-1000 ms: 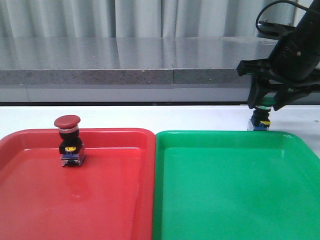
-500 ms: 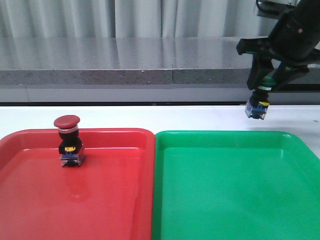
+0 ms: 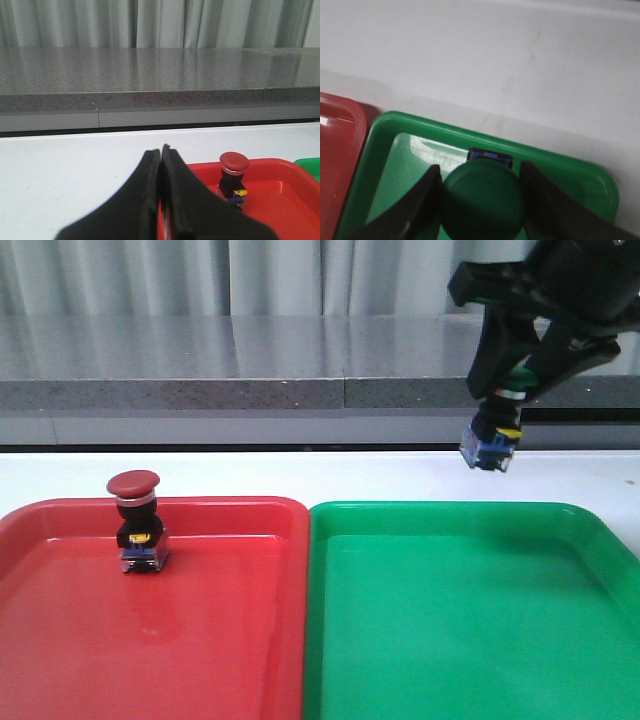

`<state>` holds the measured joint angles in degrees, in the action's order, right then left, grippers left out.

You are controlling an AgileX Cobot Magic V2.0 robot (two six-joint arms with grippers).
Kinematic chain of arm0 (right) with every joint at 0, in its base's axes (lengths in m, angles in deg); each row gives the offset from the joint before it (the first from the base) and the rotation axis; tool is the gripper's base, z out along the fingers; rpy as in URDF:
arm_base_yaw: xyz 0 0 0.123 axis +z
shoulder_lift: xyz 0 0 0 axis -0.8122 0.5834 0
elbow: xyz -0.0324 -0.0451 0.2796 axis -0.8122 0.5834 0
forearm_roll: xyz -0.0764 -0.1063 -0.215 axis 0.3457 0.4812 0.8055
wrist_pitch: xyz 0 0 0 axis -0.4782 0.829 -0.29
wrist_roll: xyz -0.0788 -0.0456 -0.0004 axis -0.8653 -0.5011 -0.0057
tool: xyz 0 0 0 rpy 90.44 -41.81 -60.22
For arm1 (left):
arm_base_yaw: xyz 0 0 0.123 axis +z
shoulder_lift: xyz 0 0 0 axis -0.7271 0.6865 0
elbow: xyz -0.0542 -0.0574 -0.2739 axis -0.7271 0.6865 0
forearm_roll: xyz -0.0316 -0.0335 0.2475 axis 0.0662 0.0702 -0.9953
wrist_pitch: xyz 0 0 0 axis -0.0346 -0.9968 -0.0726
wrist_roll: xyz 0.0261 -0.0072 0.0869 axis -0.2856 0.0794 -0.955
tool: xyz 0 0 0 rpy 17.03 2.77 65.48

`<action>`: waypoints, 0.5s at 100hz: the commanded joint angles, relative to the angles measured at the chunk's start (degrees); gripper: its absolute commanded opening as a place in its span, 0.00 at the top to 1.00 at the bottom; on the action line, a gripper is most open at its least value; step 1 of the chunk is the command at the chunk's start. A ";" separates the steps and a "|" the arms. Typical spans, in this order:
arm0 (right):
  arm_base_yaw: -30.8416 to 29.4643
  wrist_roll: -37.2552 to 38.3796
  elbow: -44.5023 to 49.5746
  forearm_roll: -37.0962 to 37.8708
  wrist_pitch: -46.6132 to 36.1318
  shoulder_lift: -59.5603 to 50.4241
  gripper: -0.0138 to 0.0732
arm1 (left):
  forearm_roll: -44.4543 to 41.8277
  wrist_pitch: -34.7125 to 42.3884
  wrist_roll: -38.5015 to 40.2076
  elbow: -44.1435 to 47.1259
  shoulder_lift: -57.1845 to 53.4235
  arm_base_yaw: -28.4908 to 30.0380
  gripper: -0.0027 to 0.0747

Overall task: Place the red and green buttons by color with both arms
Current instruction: 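Carry the green button forward and lower it into the green tray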

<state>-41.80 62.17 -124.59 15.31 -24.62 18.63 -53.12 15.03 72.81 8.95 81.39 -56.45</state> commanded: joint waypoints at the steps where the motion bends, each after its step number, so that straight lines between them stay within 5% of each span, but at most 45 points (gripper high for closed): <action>1: 0.20 1.11 1.51 0.11 -4.22 -2.83 0.66 | -0.04 4.58 0.23 2.38 -1.69 0.08 0.99; 50: 4.60 5.24 6.43 0.11 -10.05 2.12 0.66 | -0.04 4.58 0.23 2.38 -1.69 0.08 0.99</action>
<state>-37.26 66.73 -116.88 15.38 -31.23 21.93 -53.12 15.03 72.81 8.95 81.39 -56.45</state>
